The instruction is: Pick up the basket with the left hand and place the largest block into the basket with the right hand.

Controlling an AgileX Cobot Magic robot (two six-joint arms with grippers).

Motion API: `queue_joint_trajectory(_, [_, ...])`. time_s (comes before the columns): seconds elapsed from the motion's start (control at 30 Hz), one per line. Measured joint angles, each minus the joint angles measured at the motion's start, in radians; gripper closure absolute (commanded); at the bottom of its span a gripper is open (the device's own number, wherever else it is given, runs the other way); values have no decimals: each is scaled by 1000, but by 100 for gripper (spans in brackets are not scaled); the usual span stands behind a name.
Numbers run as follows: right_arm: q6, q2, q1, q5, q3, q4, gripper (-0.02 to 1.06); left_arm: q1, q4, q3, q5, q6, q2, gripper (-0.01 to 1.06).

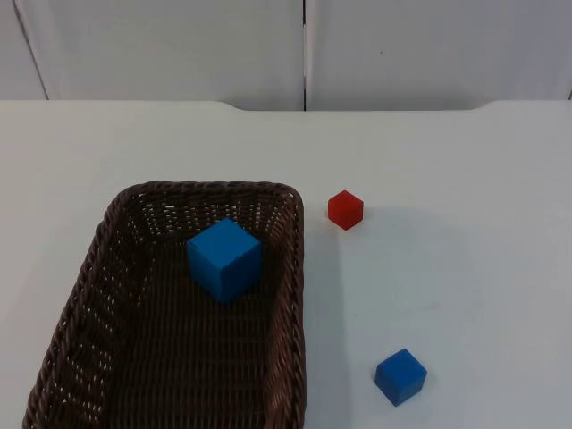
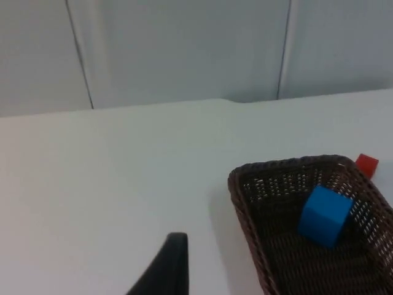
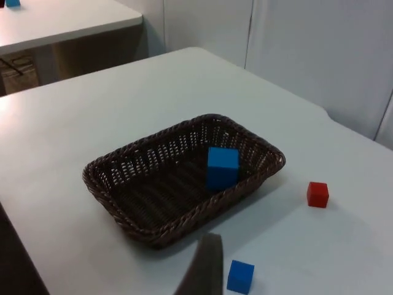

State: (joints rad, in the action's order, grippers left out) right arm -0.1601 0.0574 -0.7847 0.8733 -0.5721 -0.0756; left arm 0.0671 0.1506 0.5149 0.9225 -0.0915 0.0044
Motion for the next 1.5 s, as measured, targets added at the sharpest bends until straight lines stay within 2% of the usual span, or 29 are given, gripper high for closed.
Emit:
queue_joint_trajectory(0.3, [0,-54,0,36,0,10,31,0,-16,0,33,15,0,0])
queue_joint_trajectory(0.57, [0,-54,0,90,0,16,31,0,-88,0,174,73,0,0])
queue_joint_trajectory(1.0, [23,-54,0,131,0,18,31,0,-95,-18,165,86,0,0])
queue_joint_trajectory(1.33, [56,-54,0,233,4,21,31,0,-95,-18,163,86,0,0])
queue_joint_trajectory(1.5, [63,-54,-2,231,43,34,31,0,-95,-18,163,86,0,0])
